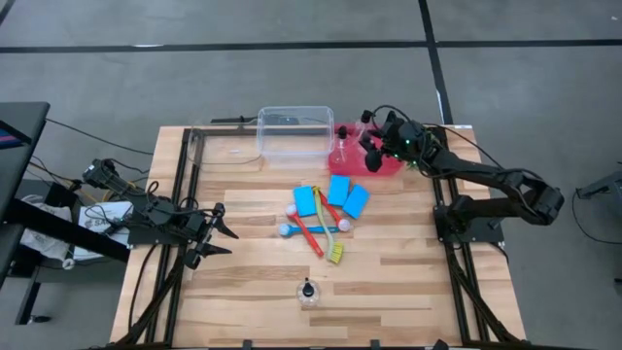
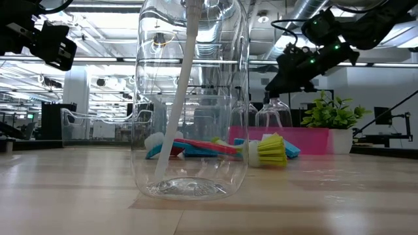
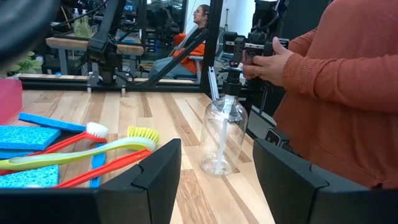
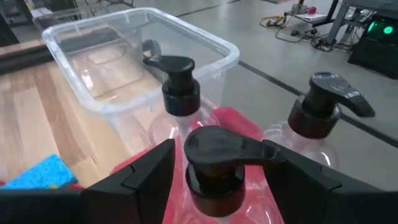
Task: Pick & Place Kitchen Sink Supplies
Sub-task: Put the transparent bottle into the red bin
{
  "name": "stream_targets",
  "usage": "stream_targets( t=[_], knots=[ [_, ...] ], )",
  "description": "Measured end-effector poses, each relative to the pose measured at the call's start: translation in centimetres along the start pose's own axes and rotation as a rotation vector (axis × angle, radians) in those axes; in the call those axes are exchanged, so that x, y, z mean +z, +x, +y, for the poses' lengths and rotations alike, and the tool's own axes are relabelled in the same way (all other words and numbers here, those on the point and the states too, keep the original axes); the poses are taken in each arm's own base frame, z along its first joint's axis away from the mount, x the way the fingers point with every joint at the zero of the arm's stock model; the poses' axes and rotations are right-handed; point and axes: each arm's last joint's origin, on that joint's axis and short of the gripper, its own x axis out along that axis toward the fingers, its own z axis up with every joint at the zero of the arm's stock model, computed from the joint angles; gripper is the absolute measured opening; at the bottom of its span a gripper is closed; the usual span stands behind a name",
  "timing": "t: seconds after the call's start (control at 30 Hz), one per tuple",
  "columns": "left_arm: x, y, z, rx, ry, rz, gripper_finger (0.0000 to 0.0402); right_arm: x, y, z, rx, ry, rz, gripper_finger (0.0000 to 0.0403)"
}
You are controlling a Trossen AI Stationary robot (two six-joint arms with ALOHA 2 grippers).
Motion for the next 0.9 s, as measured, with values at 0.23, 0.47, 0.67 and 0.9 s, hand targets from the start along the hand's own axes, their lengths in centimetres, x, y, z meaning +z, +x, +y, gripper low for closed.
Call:
stream_targets(
  t=[0.23, 0.47, 0.67, 0.9],
  knots=[
    [0.0, 0.0, 0.0, -0.001, 0.0, 0.0, 0.0202, -0.5, -0.1, -0.3, -0.015, 0.006, 0.05, 0.023],
    [0.0, 0.0, 0.0, 0.0, 0.0, 0.0, 0.0202, -0.8, -0.1, -0.5, -0.022, -0.012, 0.083, 0.023],
    [0.0, 0.0, 0.0, 0.0, 0.0, 0.0, 0.0202, -0.9, -0.1, -0.4, -0.02, -0.008, 0.097, 0.023],
    [0.0, 0.0, 0.0, 0.0, 0.0, 0.0, 0.0202, -0.4, -1.2, -0.1, -0.01, -0.036, 0.077, 0.023]
  ],
)
